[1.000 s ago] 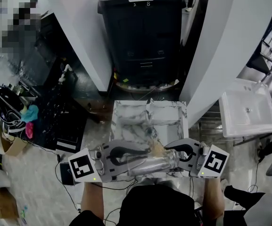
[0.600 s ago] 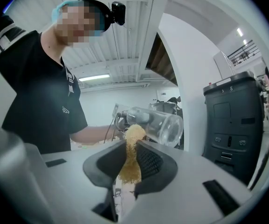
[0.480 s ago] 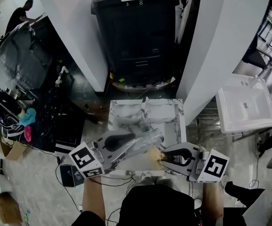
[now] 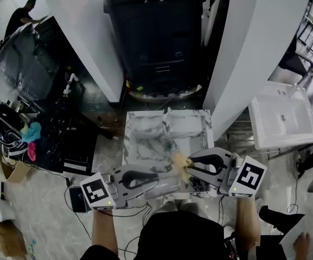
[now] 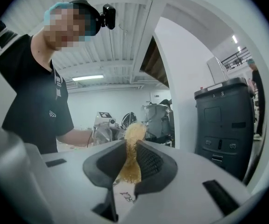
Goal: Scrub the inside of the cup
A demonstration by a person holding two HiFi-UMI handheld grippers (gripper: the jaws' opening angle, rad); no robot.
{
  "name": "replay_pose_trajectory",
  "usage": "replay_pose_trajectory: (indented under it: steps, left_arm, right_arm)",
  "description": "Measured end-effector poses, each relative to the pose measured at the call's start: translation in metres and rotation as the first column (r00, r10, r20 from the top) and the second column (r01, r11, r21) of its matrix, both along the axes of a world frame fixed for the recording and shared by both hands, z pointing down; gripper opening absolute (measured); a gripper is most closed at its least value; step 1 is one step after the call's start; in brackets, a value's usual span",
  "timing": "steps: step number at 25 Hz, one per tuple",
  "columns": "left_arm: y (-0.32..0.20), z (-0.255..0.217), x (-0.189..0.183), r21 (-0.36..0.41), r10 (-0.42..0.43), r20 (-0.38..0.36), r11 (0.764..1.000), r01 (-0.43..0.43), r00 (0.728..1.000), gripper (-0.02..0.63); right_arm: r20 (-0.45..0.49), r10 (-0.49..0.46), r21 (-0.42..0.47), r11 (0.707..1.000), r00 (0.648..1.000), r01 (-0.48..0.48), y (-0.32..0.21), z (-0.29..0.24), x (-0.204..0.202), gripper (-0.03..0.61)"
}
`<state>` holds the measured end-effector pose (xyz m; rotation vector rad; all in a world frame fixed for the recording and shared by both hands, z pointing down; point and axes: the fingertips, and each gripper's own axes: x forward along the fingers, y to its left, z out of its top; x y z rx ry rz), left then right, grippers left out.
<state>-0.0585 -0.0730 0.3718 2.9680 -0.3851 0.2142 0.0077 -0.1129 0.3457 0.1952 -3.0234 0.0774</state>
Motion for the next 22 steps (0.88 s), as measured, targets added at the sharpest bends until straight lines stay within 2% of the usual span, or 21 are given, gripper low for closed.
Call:
replay_pose_trajectory:
  steps: [3, 5, 7, 9, 12, 15, 18, 20, 22]
  left_arm:
    - [0.014, -0.010, 0.009, -0.010, 0.041, -0.012, 0.999, -0.041, 0.999, 0.035]
    - [0.016, -0.021, 0.010, -0.003, 0.052, -0.064, 0.999, -0.052, 0.997, 0.035]
    - [0.010, -0.036, 0.007, 0.013, 0.028, -0.145, 1.000, -0.026, 0.989, 0.035]
    - [-0.003, -0.047, -0.001, 0.055, -0.032, -0.203, 0.998, 0.044, 0.979, 0.035]
    - [-0.020, -0.047, -0.012, 0.088, -0.119, -0.189, 0.987, 0.137, 0.975, 0.035]
    - [-0.030, -0.042, -0.018, 0.048, -0.161, -0.204, 0.983, 0.174, 0.966, 0.035]
    - [-0.040, -0.036, -0.028, 0.018, -0.201, -0.220, 0.978, 0.210, 0.955, 0.035]
    - [-0.041, -0.030, -0.031, 0.008, -0.213, -0.207, 0.976, 0.219, 0.955, 0.035]
    - [-0.037, -0.025, -0.029, 0.008, -0.200, -0.183, 0.979, 0.205, 0.962, 0.035]
  right_arm:
    - [0.007, -0.004, -0.056, 0.998, 1.000, 0.004, -0.002, 0.017, -0.001, 0.071]
    - [0.014, -0.012, -0.102, 0.995, 1.000, 0.013, 0.000, 0.030, -0.002, 0.071]
    - [0.015, -0.027, -0.142, 0.989, 1.000, 0.029, 0.006, 0.042, -0.002, 0.071]
    - [0.024, -0.046, -0.163, 0.985, 0.999, 0.049, 0.016, 0.046, -0.004, 0.071]
    - [0.018, -0.062, -0.157, 0.985, 0.998, 0.064, 0.032, 0.046, -0.004, 0.071]
    - [0.007, -0.087, -0.146, 0.985, 0.996, 0.087, 0.048, 0.041, -0.007, 0.071]
    - [0.069, -0.093, -0.124, 0.987, 0.993, 0.101, 0.054, 0.018, -0.012, 0.071]
    - [0.108, -0.054, -0.115, 0.991, 0.993, 0.066, 0.048, 0.002, -0.007, 0.069]
    - [0.081, 0.010, -0.078, 0.997, 0.997, -0.004, 0.036, -0.006, 0.000, 0.069]
